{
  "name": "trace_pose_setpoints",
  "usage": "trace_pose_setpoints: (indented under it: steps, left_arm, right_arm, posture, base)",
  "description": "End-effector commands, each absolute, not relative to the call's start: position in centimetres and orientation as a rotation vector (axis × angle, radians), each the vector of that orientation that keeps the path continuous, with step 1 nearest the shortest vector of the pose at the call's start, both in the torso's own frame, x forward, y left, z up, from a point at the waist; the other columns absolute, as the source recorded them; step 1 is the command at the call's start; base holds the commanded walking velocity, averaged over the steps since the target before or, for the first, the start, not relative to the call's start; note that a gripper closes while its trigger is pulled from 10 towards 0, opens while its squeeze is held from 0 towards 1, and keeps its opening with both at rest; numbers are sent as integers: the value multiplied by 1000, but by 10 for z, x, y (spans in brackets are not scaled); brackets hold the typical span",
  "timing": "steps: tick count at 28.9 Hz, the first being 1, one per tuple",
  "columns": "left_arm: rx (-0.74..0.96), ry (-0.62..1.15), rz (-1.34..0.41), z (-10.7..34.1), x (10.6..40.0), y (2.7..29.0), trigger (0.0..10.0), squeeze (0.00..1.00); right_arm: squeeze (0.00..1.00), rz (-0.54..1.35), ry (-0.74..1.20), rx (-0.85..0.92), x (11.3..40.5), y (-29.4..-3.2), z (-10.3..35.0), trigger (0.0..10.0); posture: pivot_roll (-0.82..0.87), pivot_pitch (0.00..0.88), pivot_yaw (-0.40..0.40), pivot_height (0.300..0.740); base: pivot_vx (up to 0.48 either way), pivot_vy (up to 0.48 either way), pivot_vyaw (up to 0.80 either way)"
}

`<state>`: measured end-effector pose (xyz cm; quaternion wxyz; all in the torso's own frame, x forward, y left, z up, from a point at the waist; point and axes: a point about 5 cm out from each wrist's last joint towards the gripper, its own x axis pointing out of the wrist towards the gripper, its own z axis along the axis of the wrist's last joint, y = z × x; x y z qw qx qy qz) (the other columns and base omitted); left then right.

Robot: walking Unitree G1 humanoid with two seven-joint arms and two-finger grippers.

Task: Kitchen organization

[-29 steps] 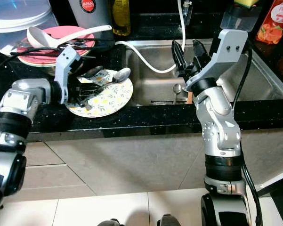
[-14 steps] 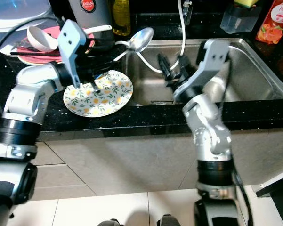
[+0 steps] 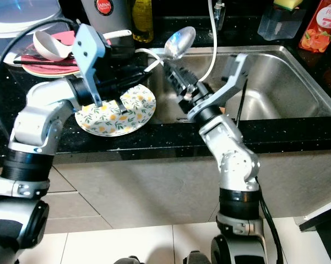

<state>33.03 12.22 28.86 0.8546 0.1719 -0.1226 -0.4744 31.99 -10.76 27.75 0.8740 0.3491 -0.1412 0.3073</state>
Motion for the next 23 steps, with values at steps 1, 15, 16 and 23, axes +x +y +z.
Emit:
trace_pose_setpoints:
  steps: [1, 15, 16, 23]
  left_arm:
    - [352, -262, -1051, 286, 323, 113, 10000, 0]
    - [346, -240, -1040, 280, 320, 111, 10000, 0]
    - [346, -240, -1040, 280, 320, 111, 10000, 0]
    - [354, -249, -1013, 281, 320, 112, 10000, 0]
  right_arm:
    - [0, 646, -292, 742, 320, -108, 279, 10000]
    - [0, 626, -308, 770, 323, -112, 285, 0]
    - [0, 626, -308, 770, 323, -112, 285, 0]
    - [0, 624, -310, 773, 323, -114, 285, 0]
  posture:
    - [50, 62, -19, 740]
    - [54, 63, -25, 740]
    - [54, 63, -25, 740]
    - [52, 60, -24, 740]
  base:
    - [0, 0, 0]
    - [0, 0, 0]
    - [0, 0, 0]
    - [0, 0, 0]
